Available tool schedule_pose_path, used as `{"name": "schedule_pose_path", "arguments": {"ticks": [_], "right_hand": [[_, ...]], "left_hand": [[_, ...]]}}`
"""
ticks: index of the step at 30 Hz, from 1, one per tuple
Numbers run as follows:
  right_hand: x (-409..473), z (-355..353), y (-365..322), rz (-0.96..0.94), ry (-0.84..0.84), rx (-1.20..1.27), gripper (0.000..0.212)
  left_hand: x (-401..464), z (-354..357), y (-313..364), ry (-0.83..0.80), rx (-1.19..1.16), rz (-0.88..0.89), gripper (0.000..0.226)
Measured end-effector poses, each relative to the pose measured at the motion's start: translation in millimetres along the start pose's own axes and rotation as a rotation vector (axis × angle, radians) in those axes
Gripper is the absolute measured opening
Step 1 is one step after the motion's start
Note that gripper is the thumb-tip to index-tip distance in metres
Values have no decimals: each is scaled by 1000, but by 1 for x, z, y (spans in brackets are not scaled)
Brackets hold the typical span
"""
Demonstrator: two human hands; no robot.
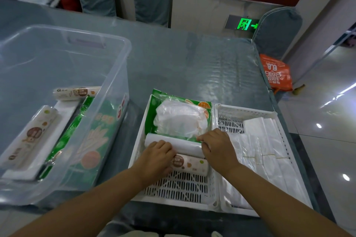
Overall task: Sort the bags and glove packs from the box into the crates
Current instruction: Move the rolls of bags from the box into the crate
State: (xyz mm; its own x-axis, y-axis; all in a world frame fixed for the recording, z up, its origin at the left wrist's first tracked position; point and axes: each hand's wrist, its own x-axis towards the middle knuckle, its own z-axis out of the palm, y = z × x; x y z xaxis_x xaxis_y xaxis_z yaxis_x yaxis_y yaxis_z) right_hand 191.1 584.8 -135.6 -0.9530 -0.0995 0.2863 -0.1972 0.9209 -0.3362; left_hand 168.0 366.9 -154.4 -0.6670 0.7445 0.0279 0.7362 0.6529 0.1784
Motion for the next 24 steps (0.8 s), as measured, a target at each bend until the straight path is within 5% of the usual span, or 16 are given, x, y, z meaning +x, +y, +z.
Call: {"name": "schedule_pose_path", "arguments": {"ticks": [4,11,24], "right_hand": [[7,-3,-7,-27,0,12,24],[50,-21,-42,-190,112,54,24],[158,-31,-209,-511,284,195,16]], "left_hand": [[-3,-20,5,49,-102,-83,33],[-11,-109,22,414,-202,-230,24],[-130,-231,-148,365,55,-450,17]]}}
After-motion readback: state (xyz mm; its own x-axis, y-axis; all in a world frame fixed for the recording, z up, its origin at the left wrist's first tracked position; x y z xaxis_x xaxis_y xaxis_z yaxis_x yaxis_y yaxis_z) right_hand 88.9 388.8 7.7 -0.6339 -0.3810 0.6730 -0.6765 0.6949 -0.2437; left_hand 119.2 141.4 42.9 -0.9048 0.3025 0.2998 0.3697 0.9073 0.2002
